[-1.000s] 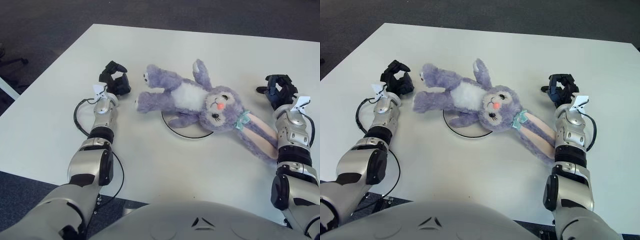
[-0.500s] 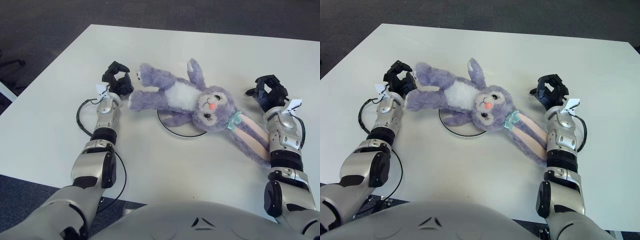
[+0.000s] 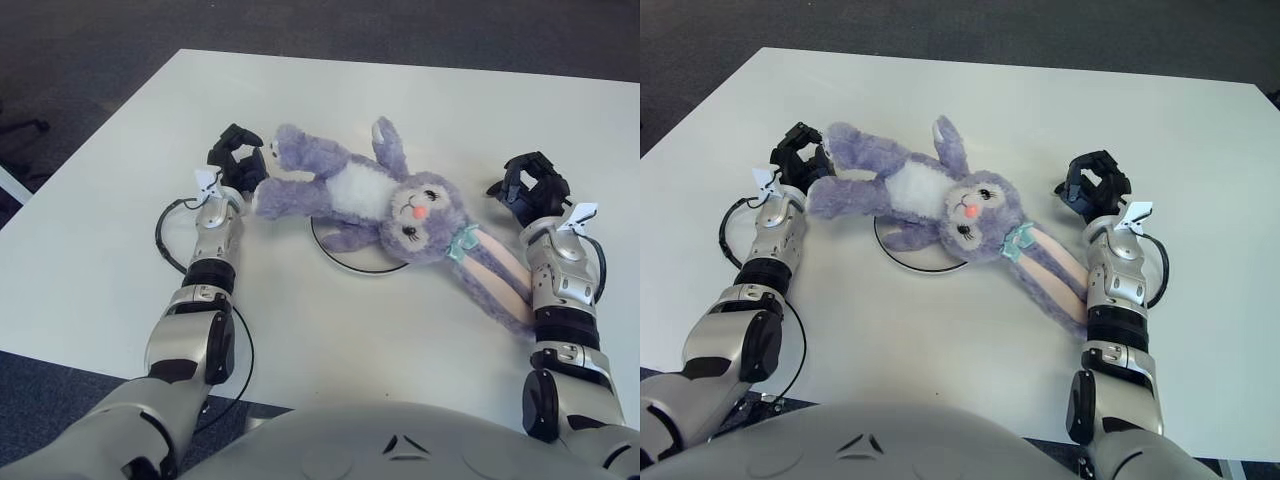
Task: Put the doll into the plate.
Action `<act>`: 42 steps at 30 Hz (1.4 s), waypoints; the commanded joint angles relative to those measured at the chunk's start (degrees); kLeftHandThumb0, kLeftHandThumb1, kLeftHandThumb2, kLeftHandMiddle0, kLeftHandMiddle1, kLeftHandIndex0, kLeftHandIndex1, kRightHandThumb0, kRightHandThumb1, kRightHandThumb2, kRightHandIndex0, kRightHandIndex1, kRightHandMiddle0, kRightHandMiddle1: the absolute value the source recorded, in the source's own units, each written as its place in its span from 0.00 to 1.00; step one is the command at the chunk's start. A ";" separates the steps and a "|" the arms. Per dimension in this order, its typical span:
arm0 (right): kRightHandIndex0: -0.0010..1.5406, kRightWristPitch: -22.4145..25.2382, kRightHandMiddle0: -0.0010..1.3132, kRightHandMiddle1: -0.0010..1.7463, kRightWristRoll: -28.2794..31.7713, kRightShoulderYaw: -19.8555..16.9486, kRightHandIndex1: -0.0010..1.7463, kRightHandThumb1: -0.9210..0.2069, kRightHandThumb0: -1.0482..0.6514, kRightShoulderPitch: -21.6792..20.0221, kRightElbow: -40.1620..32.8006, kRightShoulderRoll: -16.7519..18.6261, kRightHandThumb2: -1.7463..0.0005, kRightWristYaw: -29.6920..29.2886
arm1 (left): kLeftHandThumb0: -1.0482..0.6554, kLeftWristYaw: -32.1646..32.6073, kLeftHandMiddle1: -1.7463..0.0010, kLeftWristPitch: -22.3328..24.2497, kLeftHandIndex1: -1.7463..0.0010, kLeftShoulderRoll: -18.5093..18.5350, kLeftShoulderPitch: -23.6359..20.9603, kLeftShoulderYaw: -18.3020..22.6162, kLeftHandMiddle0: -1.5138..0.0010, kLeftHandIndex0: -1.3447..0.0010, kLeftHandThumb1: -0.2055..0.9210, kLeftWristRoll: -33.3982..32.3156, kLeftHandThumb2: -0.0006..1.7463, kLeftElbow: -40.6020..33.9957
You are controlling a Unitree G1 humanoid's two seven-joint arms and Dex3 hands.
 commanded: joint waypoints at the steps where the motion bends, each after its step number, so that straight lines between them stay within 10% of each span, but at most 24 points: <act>1: 0.44 1.87 0.35 1.00 -0.84 0.98 0.99 0.36 0.37 2.44 3.02 1.58 0.39 -0.74 | 0.33 -0.95 0.00 2.56 0.00 -1.21 4.52 -1.02 0.16 0.54 0.45 0.63 0.76 0.64; 18: 0.43 1.06 0.34 1.00 -5.15 3.74 0.97 0.35 0.37 4.78 0.93 3.22 0.39 -6.15 | 0.33 -3.39 0.00 3.45 0.00 -1.12 7.83 -2.69 0.16 0.55 0.47 0.91 0.75 -3.45; 42: 0.52 -14.24 0.37 1.00 -11.11 6.80 1.00 0.39 0.36 5.57 7.71 4.32 0.37 -11.51 | 0.33 0.72 0.00 0.86 0.00 -3.60 11.52 -2.82 0.15 0.54 0.45 2.44 0.76 -5.82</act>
